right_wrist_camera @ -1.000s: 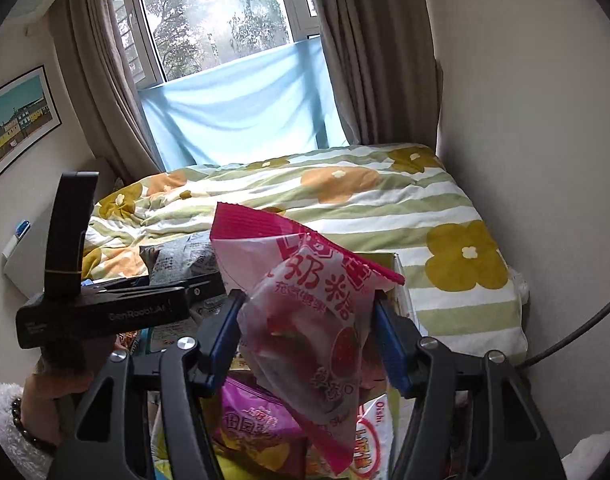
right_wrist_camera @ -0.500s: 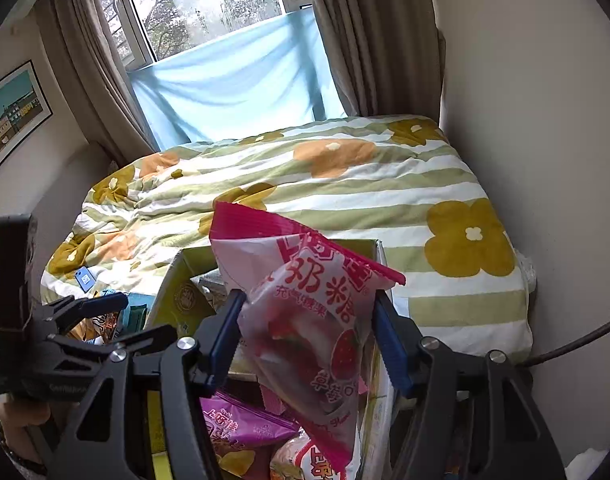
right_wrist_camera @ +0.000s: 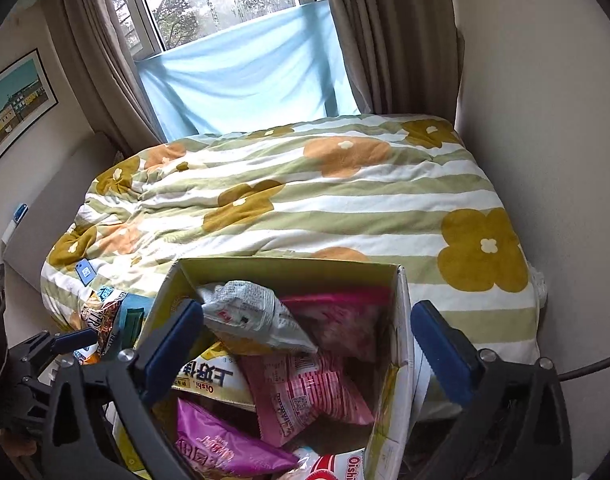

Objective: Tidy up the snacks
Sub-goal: 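Open the right tool to drop the pink strawberry bag into the box, then move both tools back over the remaining snacks on the table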

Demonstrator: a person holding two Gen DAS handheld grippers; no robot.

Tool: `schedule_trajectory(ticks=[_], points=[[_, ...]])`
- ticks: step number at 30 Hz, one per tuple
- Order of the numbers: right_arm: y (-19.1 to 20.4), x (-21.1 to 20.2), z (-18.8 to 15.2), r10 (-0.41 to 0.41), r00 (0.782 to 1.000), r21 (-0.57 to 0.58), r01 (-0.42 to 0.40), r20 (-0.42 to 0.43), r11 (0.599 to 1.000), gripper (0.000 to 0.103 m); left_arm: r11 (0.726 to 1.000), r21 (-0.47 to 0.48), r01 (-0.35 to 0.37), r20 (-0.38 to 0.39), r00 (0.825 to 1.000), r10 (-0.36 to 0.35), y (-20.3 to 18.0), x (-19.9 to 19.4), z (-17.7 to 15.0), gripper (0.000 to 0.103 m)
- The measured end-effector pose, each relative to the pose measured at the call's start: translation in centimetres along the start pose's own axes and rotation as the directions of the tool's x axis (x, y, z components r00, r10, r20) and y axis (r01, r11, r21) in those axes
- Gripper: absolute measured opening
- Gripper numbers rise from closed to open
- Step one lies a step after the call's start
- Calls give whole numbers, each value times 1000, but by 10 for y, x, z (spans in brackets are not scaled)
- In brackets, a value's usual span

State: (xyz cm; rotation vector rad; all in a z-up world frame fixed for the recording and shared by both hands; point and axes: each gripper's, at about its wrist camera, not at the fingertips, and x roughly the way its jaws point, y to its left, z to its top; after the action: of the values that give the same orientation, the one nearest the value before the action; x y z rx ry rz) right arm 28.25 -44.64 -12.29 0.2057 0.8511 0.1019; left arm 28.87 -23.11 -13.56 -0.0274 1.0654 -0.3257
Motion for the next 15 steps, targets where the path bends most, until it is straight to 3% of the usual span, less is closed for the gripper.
schedule_trajectory(ticks=[15], points=[[38,-55,-6,25,998,-109,-19,50,994,103,998,-3,-55,115,992,55,11,-69,-16,100]])
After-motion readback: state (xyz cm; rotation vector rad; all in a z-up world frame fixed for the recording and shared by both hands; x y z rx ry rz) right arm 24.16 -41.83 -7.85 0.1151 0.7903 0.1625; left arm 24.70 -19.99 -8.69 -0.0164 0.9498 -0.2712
